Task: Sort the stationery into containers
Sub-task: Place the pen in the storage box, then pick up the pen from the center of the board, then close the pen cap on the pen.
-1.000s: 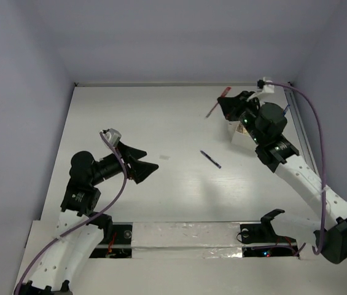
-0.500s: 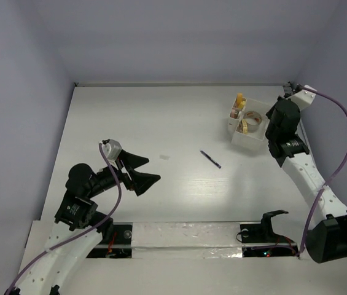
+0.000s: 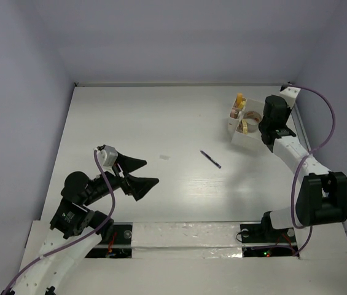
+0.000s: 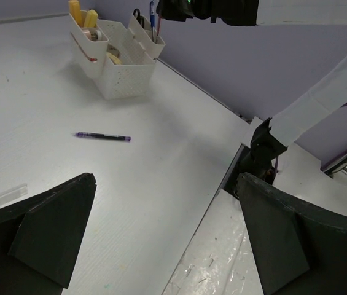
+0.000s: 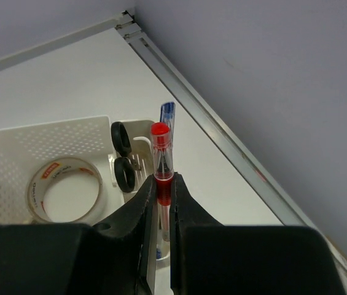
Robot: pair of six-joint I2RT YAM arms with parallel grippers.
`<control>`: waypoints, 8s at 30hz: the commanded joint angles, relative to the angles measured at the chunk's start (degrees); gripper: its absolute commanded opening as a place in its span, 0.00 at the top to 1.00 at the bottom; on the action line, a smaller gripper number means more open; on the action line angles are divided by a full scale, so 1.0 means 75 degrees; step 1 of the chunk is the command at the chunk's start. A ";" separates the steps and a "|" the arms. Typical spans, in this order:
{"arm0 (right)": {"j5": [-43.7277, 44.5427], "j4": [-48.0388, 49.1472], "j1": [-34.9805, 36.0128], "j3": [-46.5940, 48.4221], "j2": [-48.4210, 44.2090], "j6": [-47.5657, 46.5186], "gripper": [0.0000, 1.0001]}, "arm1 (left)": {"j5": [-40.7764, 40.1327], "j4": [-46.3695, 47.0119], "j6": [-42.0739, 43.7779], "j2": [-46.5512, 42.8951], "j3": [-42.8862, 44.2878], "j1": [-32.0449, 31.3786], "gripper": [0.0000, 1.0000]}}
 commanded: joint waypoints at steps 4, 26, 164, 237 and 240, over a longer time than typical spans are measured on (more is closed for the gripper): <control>-0.0186 0.0349 -0.0071 0.0222 0.0125 0.0531 1.00 | -0.0189 0.0149 0.0095 -0.0051 0.0287 -0.0113 0.01; -0.4073 -0.2990 0.0829 0.0855 -0.1247 0.1575 0.55 | -0.0295 0.0137 0.0083 0.0265 0.0287 0.0121 0.01; -0.7054 -0.5580 0.5623 0.6373 0.5877 -0.2432 0.20 | -0.1690 -0.0648 0.0352 0.1261 0.0768 0.1844 1.00; -0.6972 0.4205 0.5776 0.1487 0.1285 0.6006 1.00 | 0.1182 0.1145 -0.0714 0.2574 -0.0158 0.1984 1.00; -0.6843 0.4029 0.5847 0.1558 0.1309 0.5783 1.00 | 0.1205 0.1168 -0.0702 0.2574 -0.0170 0.1984 1.00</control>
